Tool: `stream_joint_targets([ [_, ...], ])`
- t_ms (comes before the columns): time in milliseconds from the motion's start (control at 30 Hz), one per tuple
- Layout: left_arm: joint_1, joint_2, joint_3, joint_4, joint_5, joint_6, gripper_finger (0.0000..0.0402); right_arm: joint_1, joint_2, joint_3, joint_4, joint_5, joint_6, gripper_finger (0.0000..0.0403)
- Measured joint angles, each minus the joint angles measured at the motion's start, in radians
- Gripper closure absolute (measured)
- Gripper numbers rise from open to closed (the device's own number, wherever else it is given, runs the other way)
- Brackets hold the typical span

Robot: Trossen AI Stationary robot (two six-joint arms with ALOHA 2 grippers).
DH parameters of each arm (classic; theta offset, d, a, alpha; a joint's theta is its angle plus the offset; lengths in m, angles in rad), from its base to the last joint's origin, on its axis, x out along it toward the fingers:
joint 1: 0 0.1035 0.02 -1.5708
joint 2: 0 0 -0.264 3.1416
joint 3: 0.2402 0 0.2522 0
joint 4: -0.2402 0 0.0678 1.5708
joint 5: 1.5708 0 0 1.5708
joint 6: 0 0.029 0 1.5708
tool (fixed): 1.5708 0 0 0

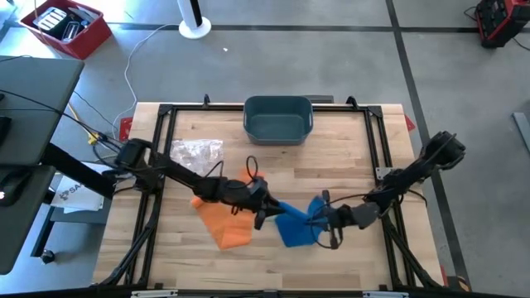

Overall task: Roll bandage
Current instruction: Roll the blue bandage

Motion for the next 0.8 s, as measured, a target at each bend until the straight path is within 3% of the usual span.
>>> stream_joint_targets([
  [233,-0.055,-0.078,0.004,0.040,-0.027,0.099,0.0346,0.009,-0.073,0.000,-0.010,0.062,-0.046,0.0394],
  [533,-0.084,-0.069,0.004,0.074,-0.043,0.132,0.0333,0.010,-0.089,0.002,-0.024,0.058,-0.044,0.0392],
  [800,-0.089,-0.059,0.004,0.072,-0.138,0.180,0.0334,0.009,-0.089,0.027,-0.092,0.066,0.015,0.0352],
])
